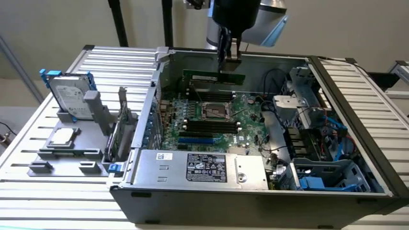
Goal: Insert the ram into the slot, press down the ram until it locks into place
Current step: 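Insert the ram into the slot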
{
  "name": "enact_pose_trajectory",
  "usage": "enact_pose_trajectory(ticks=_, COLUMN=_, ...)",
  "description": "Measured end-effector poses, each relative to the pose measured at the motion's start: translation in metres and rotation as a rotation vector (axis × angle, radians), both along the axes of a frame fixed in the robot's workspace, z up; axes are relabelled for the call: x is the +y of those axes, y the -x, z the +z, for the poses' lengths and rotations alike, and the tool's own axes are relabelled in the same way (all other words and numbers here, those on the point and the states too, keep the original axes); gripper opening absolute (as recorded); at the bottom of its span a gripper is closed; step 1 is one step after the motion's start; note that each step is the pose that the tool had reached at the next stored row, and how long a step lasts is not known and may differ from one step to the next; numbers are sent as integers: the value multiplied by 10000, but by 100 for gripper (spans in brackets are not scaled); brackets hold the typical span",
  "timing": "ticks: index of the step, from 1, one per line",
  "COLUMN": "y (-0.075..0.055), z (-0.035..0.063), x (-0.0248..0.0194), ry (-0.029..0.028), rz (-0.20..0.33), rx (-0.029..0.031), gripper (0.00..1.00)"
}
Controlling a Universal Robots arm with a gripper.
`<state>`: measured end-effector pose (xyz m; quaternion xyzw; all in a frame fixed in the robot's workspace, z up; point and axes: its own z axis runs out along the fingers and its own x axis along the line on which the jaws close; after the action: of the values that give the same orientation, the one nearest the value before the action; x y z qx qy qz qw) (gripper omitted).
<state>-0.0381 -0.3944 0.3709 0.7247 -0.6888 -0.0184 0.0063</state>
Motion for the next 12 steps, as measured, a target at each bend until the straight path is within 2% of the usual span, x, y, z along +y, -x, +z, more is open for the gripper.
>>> enact_pose_trajectory(ticks=8, y=0, z=-145, x=0, ry=1, rz=526, rx=1, gripper=13)
enact_pose_trajectory(ticks=12, y=1, z=-219, x=-2, ry=0, rz=567, rx=0, gripper=13)
